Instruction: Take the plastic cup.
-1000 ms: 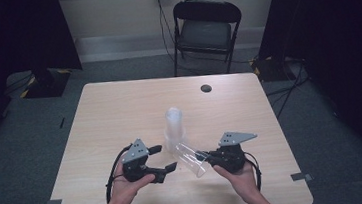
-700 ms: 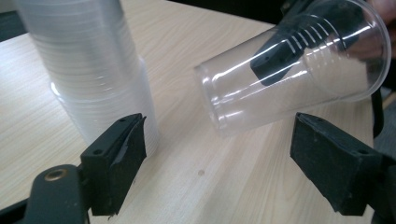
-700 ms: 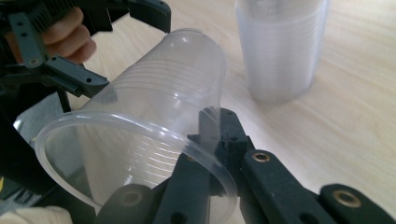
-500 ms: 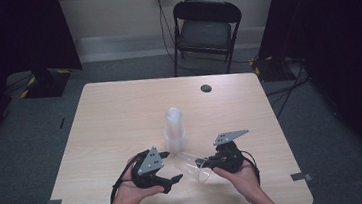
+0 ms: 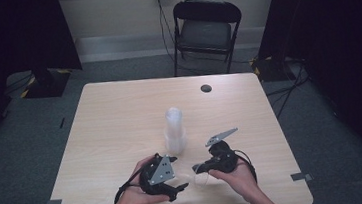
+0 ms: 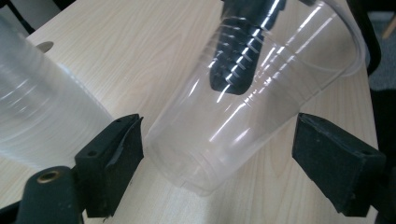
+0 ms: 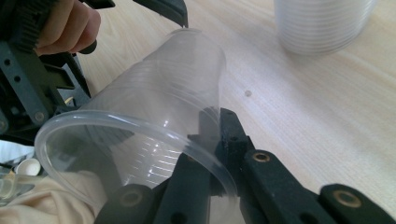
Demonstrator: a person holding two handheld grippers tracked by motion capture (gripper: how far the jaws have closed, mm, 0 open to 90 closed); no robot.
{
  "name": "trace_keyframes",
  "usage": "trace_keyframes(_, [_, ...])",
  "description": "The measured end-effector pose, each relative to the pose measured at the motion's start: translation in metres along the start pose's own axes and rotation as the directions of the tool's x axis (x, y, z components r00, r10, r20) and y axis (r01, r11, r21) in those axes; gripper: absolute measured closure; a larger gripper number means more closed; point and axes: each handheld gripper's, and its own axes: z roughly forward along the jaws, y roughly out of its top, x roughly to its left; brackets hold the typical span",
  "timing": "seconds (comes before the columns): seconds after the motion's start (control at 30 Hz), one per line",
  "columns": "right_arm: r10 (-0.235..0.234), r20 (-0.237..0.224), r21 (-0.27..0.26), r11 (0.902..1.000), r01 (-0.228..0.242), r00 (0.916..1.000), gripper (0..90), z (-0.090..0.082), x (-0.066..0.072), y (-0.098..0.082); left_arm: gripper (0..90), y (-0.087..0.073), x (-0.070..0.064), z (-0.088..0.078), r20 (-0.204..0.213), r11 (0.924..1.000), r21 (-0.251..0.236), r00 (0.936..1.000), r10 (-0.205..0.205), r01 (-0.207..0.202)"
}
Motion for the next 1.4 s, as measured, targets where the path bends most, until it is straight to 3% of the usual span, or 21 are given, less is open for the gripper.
trace_keyframes(0.23, [0.009, -0.021, 0.038, 0.9993, -0.009, 0.9997, 90.0, 0.007, 0.001, 0.002, 15.9, -0.001, -0.004, 0.007, 0.001, 0.9963, 0.035, 0.9969, 0.079, -0.079])
trace_keyframes(0.33, [0.007, -0.024, 0.044, 0.9990, -0.006, 0.9997, 90.0, 0.008, 0.001, 0.003, 16.3, -0.001, -0.006, 0.010, -0.001, 0.9966, 0.018, 0.9968, 0.080, -0.080])
trace_keyframes(0.4, [0.008, -0.026, 0.043, 0.9991, -0.007, 0.9996, 90.0, 0.009, 0.002, 0.004, 16.7, 0.000, -0.005, 0.011, 0.002, 0.9943, 0.029, 0.9947, 0.103, -0.103])
trace_keyframes(0.7, [0.011, -0.016, 0.035, 0.9993, -0.010, 0.9998, 89.9, 0.011, 0.002, 0.004, 21.7, 0.001, -0.010, 0.016, 0.002, 0.9951, 0.013, 0.9952, 0.098, -0.098])
trace_keyframes(0.83, [0.015, -0.015, 0.028, 0.9995, -0.015, 0.9998, 89.6, 0.012, 0.003, 0.005, 23.9, 0.005, -0.013, 0.017, 0.001, 0.9915, 0.008, 0.9915, 0.130, -0.130])
trace_keyframes(1.1, [0.031, -0.014, 0.015, 0.9994, -0.031, 0.9994, 89.3, 0.015, 0.003, 0.005, 24.9, 0.010, -0.018, 0.019, 0.004, 0.9885, -0.003, 0.9885, 0.151, -0.151])
trace_keyframes(1.17, [0.037, -0.015, 0.018, 0.9992, -0.036, 0.9992, 89.3, 0.018, 0.004, 0.005, 25.0, 0.011, -0.020, 0.020, 0.009, 0.9903, -0.016, 0.9903, 0.138, -0.138])
trace_keyframes(1.2, [0.042, -0.016, 0.020, 0.9989, -0.042, 0.9990, 89.3, 0.019, 0.004, 0.004, 25.3, 0.012, -0.020, 0.020, 0.003, 0.9879, -0.018, 0.9881, 0.154, -0.154])
trace_keyframes(1.23, [0.048, -0.021, 0.018, 0.9987, -0.048, 0.9986, 89.3, 0.021, 0.005, 0.004, 24.9, 0.013, -0.021, 0.019, 0.007, 0.9907, -0.028, 0.9910, 0.134, -0.134])
trace_keyframes(1.27, [0.049, -0.019, 0.023, 0.9985, -0.049, 0.9986, 89.3, 0.022, 0.006, 0.004, 25.4, 0.014, -0.020, 0.019, 0.004, 0.9869, -0.024, 0.9872, 0.160, -0.160])
trace_keyframes(1.37, [0.048, -0.015, 0.011, 0.9988, -0.048, 0.9987, 89.4, 0.023, 0.008, 0.005, 25.7, 0.014, -0.022, 0.018, 0.001, 0.9887, -0.027, 0.9891, 0.148, -0.147])
trace_keyframes(1.4, [0.051, -0.014, 0.012, 0.9986, -0.051, 0.9986, 89.5, 0.023, 0.008, 0.005, 25.7, 0.014, -0.021, 0.018, -0.002, 0.9860, -0.027, 0.9864, 0.165, -0.165])
